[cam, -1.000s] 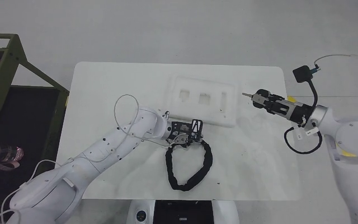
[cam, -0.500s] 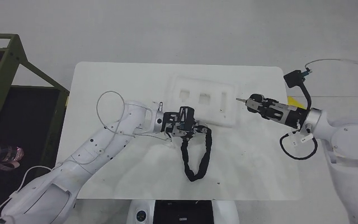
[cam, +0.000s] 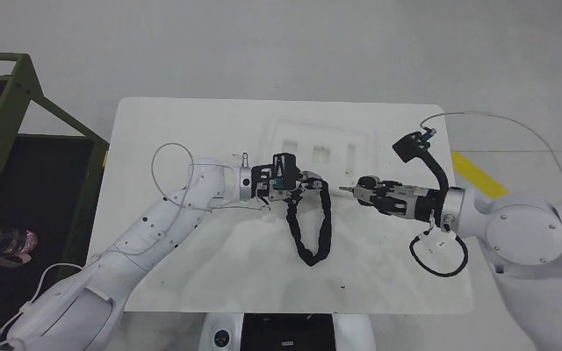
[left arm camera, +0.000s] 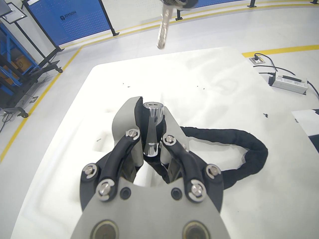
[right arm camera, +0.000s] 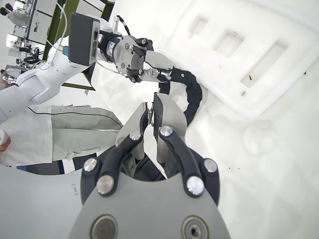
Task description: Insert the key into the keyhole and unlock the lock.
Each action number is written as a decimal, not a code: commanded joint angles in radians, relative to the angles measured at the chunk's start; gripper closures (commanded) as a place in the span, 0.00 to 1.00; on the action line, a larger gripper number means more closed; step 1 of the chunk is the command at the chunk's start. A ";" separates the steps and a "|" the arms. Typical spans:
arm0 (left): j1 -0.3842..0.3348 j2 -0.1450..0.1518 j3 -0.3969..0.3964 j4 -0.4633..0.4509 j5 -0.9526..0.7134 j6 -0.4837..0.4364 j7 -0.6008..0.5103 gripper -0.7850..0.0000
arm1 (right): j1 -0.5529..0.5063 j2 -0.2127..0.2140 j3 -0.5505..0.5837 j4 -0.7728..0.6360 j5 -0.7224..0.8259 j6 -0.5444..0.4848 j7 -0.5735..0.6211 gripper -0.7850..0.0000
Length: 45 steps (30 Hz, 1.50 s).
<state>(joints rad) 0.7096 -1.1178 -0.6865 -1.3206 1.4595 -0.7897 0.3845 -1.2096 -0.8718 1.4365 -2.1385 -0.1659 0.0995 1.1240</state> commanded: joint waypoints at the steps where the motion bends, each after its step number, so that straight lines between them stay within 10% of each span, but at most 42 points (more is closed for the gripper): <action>1: 0.004 -0.004 -0.001 -0.005 0.000 0.024 -0.024 1.00 | 0.014 -0.002 -0.026 -0.009 -0.019 0.033 -0.007 1.00; 45: 0.072 -0.002 -0.024 -0.059 0.054 0.061 -0.035 1.00 | 0.164 -0.023 -0.217 0.068 0.005 0.228 -0.017 1.00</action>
<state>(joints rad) 0.7817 -1.1193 -0.7108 -1.3793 1.5131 -0.7292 0.3493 -1.0439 -0.8951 1.2195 -2.0729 -0.1637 0.3285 1.1076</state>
